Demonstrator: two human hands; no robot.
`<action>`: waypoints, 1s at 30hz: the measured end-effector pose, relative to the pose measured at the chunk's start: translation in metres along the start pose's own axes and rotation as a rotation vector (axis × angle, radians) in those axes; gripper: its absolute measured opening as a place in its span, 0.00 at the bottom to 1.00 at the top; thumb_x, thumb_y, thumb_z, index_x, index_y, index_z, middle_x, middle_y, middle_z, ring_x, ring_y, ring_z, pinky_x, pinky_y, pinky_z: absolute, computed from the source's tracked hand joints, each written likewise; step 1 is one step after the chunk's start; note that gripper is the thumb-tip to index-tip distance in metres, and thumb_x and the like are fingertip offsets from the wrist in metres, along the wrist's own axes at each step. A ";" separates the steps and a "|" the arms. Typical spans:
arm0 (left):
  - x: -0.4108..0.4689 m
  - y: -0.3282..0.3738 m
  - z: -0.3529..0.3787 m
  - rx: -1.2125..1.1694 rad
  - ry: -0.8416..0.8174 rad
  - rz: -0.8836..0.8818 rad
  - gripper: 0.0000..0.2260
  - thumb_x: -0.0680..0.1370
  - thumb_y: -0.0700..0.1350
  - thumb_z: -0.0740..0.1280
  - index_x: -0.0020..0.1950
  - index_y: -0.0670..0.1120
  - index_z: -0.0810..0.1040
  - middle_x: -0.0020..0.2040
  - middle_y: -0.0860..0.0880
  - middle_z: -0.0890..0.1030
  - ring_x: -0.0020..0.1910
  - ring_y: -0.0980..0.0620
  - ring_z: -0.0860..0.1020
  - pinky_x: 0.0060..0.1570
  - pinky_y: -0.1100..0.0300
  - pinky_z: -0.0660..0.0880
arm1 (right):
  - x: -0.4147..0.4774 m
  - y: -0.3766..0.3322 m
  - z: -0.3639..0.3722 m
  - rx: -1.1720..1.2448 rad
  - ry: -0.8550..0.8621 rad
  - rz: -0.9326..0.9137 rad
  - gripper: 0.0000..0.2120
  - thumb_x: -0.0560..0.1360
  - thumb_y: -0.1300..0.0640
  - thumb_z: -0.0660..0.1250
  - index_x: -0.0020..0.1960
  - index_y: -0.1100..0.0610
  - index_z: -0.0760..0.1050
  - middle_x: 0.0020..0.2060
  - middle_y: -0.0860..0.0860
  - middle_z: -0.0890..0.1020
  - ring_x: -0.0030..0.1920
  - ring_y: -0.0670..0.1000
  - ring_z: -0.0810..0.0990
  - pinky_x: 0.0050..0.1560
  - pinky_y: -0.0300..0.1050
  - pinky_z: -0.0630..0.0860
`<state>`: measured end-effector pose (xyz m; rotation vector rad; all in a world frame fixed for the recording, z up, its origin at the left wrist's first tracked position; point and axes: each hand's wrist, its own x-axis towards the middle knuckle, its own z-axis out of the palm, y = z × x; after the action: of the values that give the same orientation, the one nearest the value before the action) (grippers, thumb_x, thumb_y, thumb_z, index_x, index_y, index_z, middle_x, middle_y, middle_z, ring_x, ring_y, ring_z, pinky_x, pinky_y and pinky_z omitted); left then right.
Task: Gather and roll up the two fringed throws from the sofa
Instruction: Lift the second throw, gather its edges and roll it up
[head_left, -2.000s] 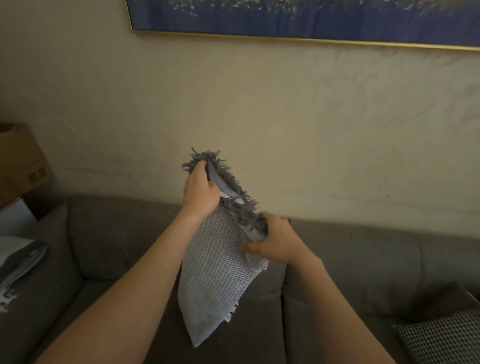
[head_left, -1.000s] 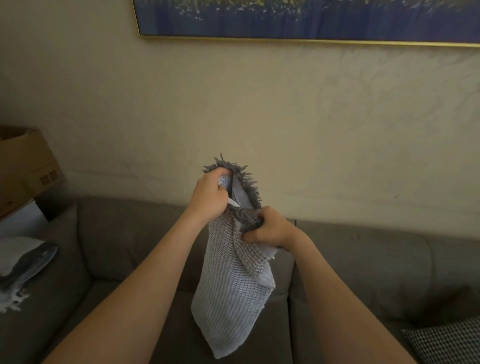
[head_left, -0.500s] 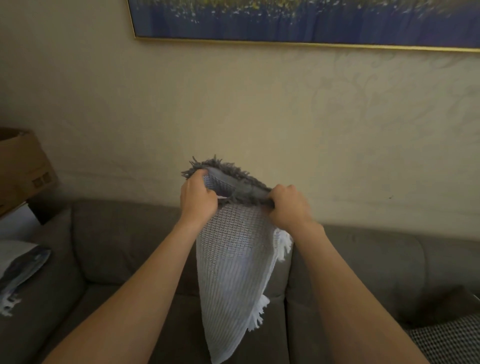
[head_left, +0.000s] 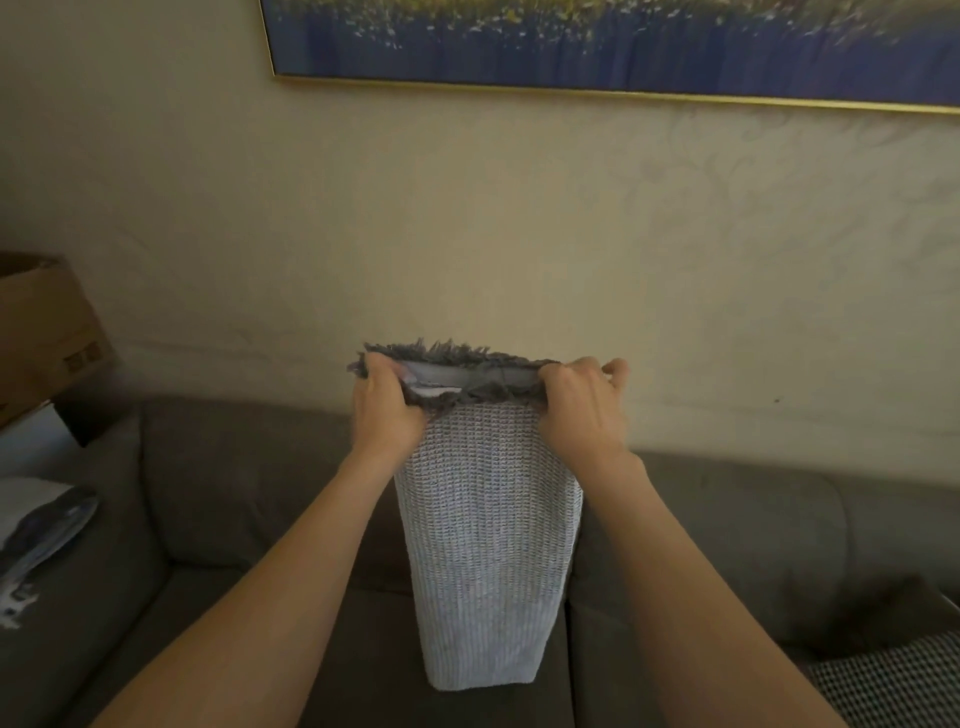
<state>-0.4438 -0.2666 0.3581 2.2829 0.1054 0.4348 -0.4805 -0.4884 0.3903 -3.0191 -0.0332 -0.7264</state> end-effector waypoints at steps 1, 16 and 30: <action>-0.001 0.001 -0.001 0.034 0.047 0.004 0.22 0.75 0.32 0.72 0.59 0.48 0.64 0.52 0.44 0.77 0.48 0.41 0.78 0.38 0.50 0.69 | 0.000 0.000 0.001 0.035 -0.005 -0.019 0.15 0.69 0.69 0.63 0.52 0.54 0.71 0.37 0.49 0.76 0.45 0.58 0.78 0.58 0.57 0.64; -0.008 -0.023 0.013 0.032 -0.197 -0.054 0.06 0.73 0.44 0.73 0.48 0.53 0.83 0.45 0.48 0.84 0.52 0.41 0.82 0.53 0.44 0.81 | -0.011 0.026 0.021 0.127 -0.420 -0.026 0.06 0.70 0.64 0.67 0.46 0.56 0.76 0.42 0.53 0.78 0.48 0.58 0.78 0.52 0.54 0.62; -0.052 -0.013 0.041 -0.651 -0.431 -0.025 0.07 0.79 0.40 0.76 0.57 0.46 0.88 0.51 0.49 0.90 0.53 0.50 0.88 0.57 0.48 0.83 | -0.044 -0.017 0.039 0.230 -0.450 0.098 0.38 0.70 0.60 0.74 0.73 0.51 0.57 0.56 0.54 0.73 0.57 0.62 0.76 0.64 0.63 0.70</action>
<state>-0.4779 -0.2976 0.3088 1.6786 -0.1993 -0.0508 -0.5028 -0.4703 0.3358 -2.8665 0.0178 -0.0221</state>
